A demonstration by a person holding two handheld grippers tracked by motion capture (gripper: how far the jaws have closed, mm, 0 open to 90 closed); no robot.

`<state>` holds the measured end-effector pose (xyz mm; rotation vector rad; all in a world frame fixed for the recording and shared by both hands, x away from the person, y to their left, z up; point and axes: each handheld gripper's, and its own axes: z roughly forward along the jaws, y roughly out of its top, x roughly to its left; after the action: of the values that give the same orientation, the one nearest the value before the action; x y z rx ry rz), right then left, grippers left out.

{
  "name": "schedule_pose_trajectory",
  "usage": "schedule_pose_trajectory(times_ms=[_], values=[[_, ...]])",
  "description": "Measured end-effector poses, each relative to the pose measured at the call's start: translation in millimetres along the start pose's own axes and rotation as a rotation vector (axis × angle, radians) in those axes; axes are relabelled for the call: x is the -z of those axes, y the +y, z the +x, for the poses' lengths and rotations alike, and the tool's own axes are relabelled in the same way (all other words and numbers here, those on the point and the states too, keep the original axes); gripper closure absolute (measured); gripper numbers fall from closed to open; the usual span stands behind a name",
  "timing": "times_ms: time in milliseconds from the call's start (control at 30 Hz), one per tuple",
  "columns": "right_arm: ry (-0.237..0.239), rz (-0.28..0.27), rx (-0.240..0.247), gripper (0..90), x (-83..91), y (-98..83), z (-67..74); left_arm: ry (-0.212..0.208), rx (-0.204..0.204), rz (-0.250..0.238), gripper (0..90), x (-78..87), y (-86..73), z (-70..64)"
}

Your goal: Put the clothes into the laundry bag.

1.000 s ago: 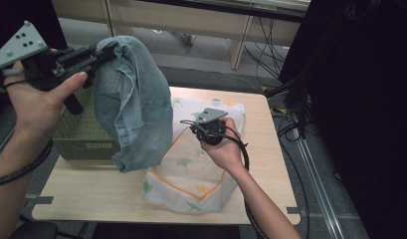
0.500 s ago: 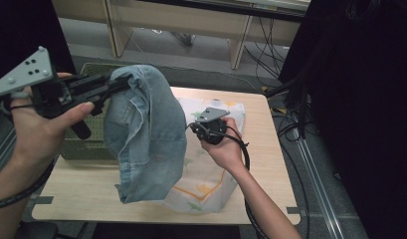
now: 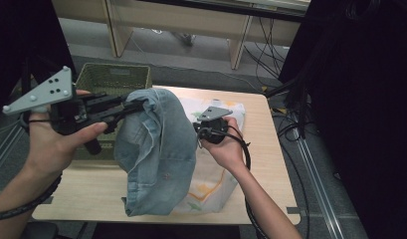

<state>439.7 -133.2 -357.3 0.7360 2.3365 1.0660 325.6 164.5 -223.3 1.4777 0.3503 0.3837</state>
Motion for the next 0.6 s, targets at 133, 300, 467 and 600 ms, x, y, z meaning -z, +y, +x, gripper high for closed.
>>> schedule_pose_trajectory(times_ms=[133,300,467,600], values=[[-0.001,-0.004,-0.011,90.0,0.4,0.5,-0.1,-0.021,0.01,0.028,78.6,-6.8,-6.7,-1.3],[-0.01,-0.019,-0.017,90.0,3.0,1.8,-1.2,-0.042,0.031,0.084,78.7,-17.5,-22.1,-0.4],[-0.013,-0.039,-0.033,90.0,5.1,2.4,-2.2,-0.055,0.065,0.147,78.6,-29.8,-40.5,3.9],[-0.015,-0.048,-0.043,90.0,6.3,3.1,-2.3,-0.056,0.086,0.181,78.6,-36.3,-51.5,8.2]])
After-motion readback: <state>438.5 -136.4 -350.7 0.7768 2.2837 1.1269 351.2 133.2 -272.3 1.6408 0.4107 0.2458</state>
